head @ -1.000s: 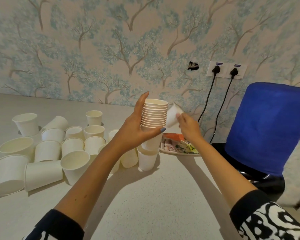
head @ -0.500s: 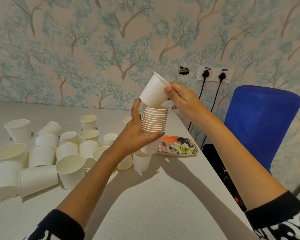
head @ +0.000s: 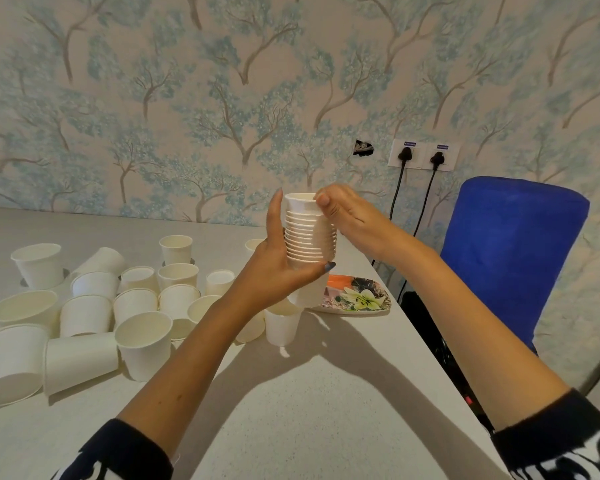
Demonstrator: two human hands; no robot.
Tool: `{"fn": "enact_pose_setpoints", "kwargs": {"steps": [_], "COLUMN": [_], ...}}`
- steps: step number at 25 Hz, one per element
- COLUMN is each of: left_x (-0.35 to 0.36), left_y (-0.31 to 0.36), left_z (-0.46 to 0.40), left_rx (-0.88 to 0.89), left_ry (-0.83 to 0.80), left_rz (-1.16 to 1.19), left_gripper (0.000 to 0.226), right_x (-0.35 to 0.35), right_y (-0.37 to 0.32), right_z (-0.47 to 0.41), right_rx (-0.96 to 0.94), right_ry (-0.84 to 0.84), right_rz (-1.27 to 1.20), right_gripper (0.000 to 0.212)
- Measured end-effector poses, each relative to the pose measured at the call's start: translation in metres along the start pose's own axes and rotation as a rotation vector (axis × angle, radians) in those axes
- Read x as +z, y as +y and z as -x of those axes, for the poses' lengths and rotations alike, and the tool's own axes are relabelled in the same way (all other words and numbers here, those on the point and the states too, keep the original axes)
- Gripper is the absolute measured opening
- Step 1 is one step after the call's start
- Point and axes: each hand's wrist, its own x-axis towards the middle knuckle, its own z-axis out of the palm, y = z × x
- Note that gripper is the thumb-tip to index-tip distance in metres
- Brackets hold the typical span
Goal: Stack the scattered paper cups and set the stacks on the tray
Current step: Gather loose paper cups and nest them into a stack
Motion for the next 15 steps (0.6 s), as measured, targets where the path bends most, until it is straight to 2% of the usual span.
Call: {"fn": "enact_pose_setpoints", "kwargs": {"steps": [4, 7, 9, 11, 15], "left_x": [-0.003, -0.005, -0.005, -0.005, 0.000], "left_y": [0.004, 0.007, 0.011, 0.015, 0.016], "left_z": [0.000, -0.001, -0.004, -0.007, -0.013], "left_rx": [0.054, 0.065, 0.051, 0.019, -0.068], "left_ry": [0.044, 0.069, 0.104, 0.134, 0.147], "left_rz": [0.002, -0.012, 0.012, 0.068, 0.201], "left_gripper": [0.108, 0.094, 0.089, 0.086, 0.091], "right_x": [0.007, 0.009, 0.016, 0.027, 0.053], "right_y": [0.004, 0.011, 0.018, 0.031, 0.057], "right_z": [0.010, 0.016, 0.021, 0.029, 0.052], "right_rx": [0.108, 0.159, 0.250, 0.357, 0.408], "right_ry": [-0.129, -0.159, -0.137, -0.090, -0.090], "right_rz": [-0.136, -0.203, -0.414, -0.728, -1.158], "right_gripper": [0.095, 0.104, 0.110, 0.104, 0.070]}}
